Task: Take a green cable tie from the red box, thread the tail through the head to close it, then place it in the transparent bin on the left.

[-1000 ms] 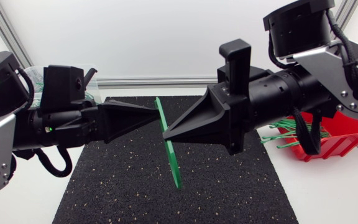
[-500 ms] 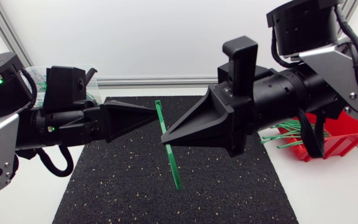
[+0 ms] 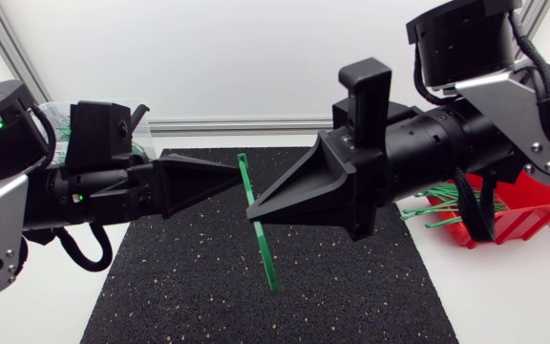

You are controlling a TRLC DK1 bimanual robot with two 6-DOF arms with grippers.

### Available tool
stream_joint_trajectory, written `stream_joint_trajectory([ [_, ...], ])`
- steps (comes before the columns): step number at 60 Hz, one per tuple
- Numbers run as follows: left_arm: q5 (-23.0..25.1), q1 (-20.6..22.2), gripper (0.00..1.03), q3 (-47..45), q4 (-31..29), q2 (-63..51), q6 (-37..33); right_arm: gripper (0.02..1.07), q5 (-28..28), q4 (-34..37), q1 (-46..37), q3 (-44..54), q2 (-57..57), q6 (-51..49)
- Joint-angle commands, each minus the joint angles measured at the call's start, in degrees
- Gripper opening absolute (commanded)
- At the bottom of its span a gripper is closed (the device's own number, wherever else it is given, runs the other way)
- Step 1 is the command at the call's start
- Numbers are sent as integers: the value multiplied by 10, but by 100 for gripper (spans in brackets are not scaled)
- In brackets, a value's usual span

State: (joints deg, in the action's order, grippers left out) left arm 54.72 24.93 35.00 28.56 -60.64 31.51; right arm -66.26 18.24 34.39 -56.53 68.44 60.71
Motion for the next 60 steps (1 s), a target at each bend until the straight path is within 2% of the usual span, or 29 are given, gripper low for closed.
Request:
stream_joint_trajectory([
  [1,-2,4,4,-13,12,16,5,7,-4,-4,-3,14,9,18],
  [28,-8,20,4,-24,12,21,3,7,-2,-9,-4,12,2,18],
  [60,-17,12,4,-18,12,5,-4,7,-2,-9,2,15,-9,18],
])
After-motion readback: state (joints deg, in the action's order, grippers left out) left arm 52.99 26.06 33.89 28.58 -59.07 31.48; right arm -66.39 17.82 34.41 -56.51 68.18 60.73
